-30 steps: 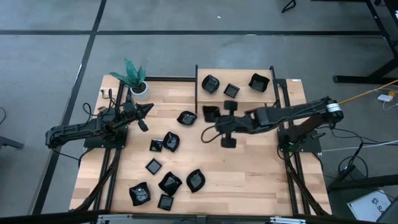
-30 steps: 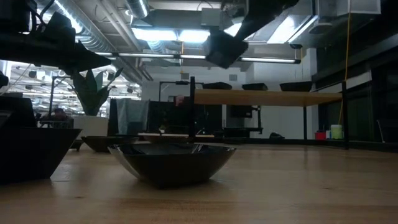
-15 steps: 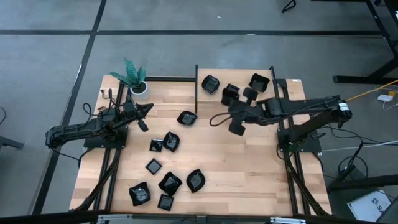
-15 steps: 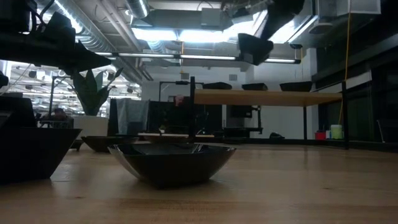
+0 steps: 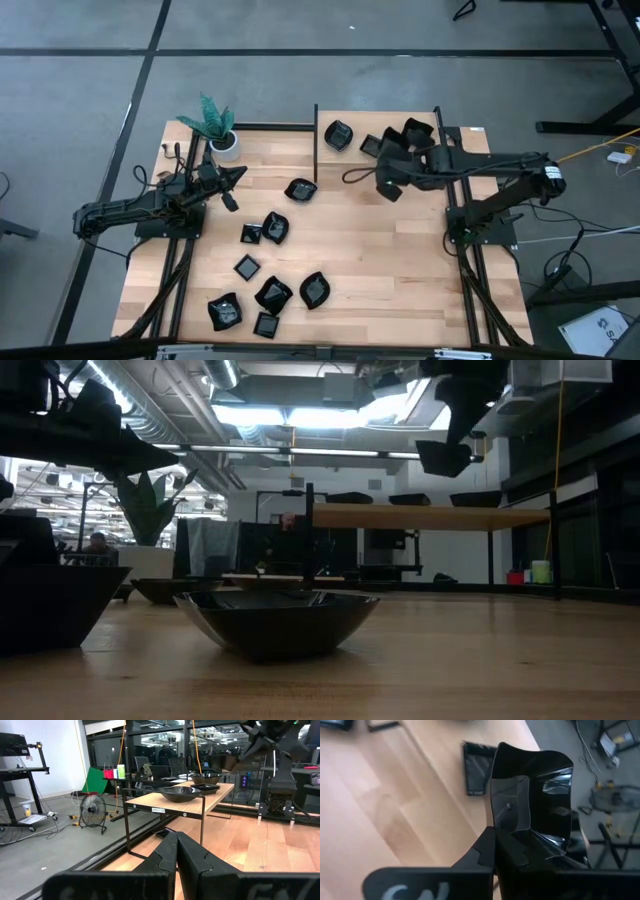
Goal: Pick & Place Mini shaped plates
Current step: Stack the black distorted square plate on top of the black distorted square plate on the shelf, then stack the black leaf-shaped plate on top of the black leaf-shaped plate on the shelf
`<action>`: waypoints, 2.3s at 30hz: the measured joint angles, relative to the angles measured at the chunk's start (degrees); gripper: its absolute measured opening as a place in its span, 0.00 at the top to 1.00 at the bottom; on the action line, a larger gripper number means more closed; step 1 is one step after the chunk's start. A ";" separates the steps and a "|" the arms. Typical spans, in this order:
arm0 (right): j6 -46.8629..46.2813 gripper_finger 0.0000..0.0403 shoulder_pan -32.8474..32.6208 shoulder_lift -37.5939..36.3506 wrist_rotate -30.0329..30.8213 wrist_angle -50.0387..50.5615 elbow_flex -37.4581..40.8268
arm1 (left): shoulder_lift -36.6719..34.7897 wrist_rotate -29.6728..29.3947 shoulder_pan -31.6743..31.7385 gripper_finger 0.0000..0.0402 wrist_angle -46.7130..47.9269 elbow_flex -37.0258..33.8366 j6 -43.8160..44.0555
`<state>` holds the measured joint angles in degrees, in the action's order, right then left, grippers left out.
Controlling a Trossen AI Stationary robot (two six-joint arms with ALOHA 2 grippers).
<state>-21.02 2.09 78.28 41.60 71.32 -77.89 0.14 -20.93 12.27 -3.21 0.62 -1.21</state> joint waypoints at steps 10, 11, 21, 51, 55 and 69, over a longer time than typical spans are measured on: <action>1.08 0.99 7.24 -1.80 2.35 5.66 0.00 | 0.00 0.00 -0.01 0.99 0.00 0.01 0.00; 2.32 0.99 7.84 -1.98 2.37 6.14 0.00 | 0.00 -0.02 0.01 0.99 -0.01 0.02 0.00; 11.89 0.99 13.52 -2.29 -0.56 7.29 0.00 | 0.00 0.00 0.00 0.99 -0.01 0.02 0.00; 15.02 0.88 20.66 -2.18 -2.45 0.35 5.92 | 0.00 0.00 -0.01 0.99 0.01 0.02 0.00; 13.89 0.81 20.63 -2.18 -2.81 0.30 5.92 | 0.00 0.00 0.01 0.99 0.01 0.02 0.00; 7.74 0.68 19.65 -2.18 -7.32 0.19 5.92 | 0.00 0.00 0.00 0.99 -0.01 0.01 -0.01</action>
<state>-13.28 21.73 76.09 34.28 71.50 -71.96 0.14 -20.93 12.26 -3.21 0.63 -1.22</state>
